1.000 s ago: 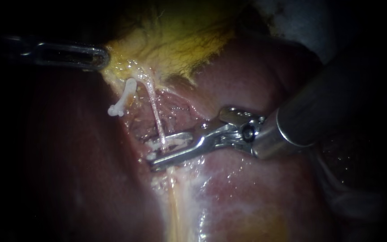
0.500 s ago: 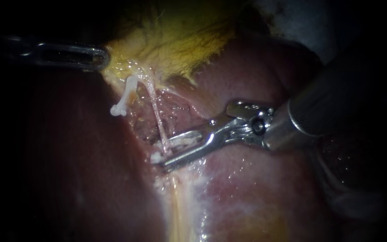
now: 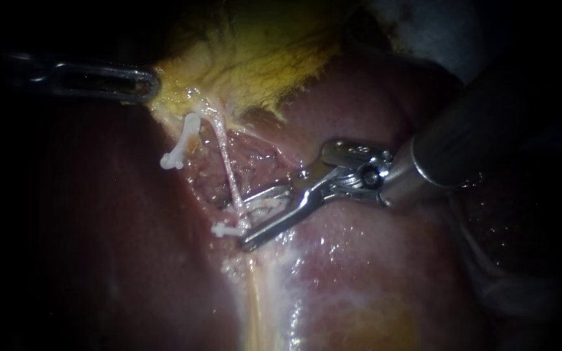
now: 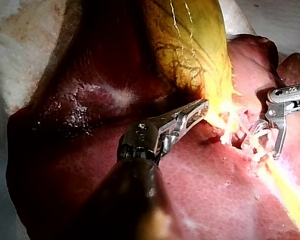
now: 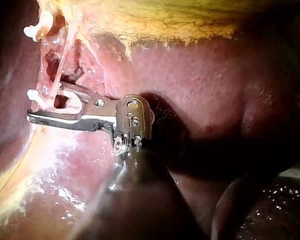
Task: Clipping second clip right tube
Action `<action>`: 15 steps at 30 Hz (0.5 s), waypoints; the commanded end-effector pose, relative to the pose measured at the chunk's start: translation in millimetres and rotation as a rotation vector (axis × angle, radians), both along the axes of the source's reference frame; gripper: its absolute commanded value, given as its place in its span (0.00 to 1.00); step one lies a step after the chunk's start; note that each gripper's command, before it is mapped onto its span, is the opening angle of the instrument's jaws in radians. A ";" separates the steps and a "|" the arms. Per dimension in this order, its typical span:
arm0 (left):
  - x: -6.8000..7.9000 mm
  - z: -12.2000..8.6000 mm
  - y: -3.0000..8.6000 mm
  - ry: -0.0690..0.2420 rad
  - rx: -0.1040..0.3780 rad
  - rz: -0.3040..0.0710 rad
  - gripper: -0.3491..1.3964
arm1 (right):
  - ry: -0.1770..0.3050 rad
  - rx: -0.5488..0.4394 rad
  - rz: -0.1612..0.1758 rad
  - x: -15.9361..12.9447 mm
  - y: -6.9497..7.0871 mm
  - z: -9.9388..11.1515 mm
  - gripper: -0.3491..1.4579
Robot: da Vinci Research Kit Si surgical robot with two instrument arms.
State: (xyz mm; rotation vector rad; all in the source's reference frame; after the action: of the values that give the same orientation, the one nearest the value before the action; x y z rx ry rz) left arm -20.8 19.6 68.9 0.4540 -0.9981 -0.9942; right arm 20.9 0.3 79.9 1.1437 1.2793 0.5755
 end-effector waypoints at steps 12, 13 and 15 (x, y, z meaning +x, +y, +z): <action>0.0 0.0 0.0 0.000 0.000 0.000 0.00 | -0.066 -0.163 0.003 -1.2 2.0 -1.0 0.52; 0.0 0.0 0.0 0.000 0.000 0.000 0.00 | -0.077 -0.190 0.005 -1.2 2.2 -1.2 0.52; 0.0 0.0 0.0 0.000 0.000 0.000 0.00 | -0.091 -0.230 0.007 -1.1 2.4 -1.5 0.52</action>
State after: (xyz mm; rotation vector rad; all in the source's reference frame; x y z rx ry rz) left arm -20.8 19.6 68.9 0.4539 -0.9979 -0.9943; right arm 19.8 2.6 78.3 0.8994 1.2294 0.4640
